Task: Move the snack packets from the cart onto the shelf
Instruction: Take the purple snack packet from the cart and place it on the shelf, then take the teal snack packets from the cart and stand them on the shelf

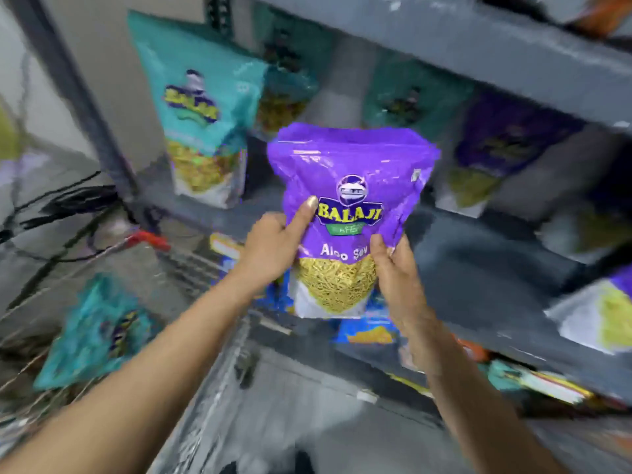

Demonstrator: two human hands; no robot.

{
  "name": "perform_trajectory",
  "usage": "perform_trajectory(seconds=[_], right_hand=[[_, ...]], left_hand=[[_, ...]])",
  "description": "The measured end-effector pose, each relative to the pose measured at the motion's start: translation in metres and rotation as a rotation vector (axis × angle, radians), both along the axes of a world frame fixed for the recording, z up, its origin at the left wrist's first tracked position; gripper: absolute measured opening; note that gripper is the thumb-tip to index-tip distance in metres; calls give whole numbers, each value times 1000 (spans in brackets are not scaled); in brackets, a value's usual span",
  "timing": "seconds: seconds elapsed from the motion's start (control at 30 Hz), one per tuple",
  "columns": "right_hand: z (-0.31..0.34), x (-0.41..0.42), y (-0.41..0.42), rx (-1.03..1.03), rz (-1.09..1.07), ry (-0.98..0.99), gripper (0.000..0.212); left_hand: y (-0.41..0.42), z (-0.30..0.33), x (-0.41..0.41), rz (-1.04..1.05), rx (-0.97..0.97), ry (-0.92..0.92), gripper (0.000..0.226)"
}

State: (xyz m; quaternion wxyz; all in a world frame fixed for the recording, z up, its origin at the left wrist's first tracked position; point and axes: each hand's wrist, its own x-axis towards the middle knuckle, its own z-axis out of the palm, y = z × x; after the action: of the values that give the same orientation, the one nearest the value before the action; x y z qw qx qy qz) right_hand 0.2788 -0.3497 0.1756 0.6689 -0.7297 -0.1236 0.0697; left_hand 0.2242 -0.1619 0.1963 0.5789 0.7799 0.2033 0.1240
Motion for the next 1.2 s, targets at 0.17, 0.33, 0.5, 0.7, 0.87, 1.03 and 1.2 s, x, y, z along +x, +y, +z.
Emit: perform_trajectory(seconds=[0.17, 0.33, 0.5, 0.7, 0.87, 1.03, 1.2], right_hand=[[19, 44, -110, 24, -272, -37, 37], [20, 80, -184, -57, -398, -57, 40], [7, 104, -226, -147, -526, -69, 40], [0, 112, -225, -159, -625, -139, 37], [-6, 71, -181, -54, -912, -351, 53], [-20, 26, -74, -178, -646, -592, 17], [-45, -29, 56, -228, -171, -554, 3]], left_hand=[[-121, 23, 81, -182, -13, -45, 71], [-202, 18, 139, -298, -48, -3, 66], [-249, 6, 167, -342, 27, -24, 64], [-248, -4, 173, -389, -83, -31, 61], [-207, -10, 142, -469, -84, -109, 35], [-106, -51, 70, -154, -127, -121, 21], [11, -86, -40, 200, -193, -35, 12]])
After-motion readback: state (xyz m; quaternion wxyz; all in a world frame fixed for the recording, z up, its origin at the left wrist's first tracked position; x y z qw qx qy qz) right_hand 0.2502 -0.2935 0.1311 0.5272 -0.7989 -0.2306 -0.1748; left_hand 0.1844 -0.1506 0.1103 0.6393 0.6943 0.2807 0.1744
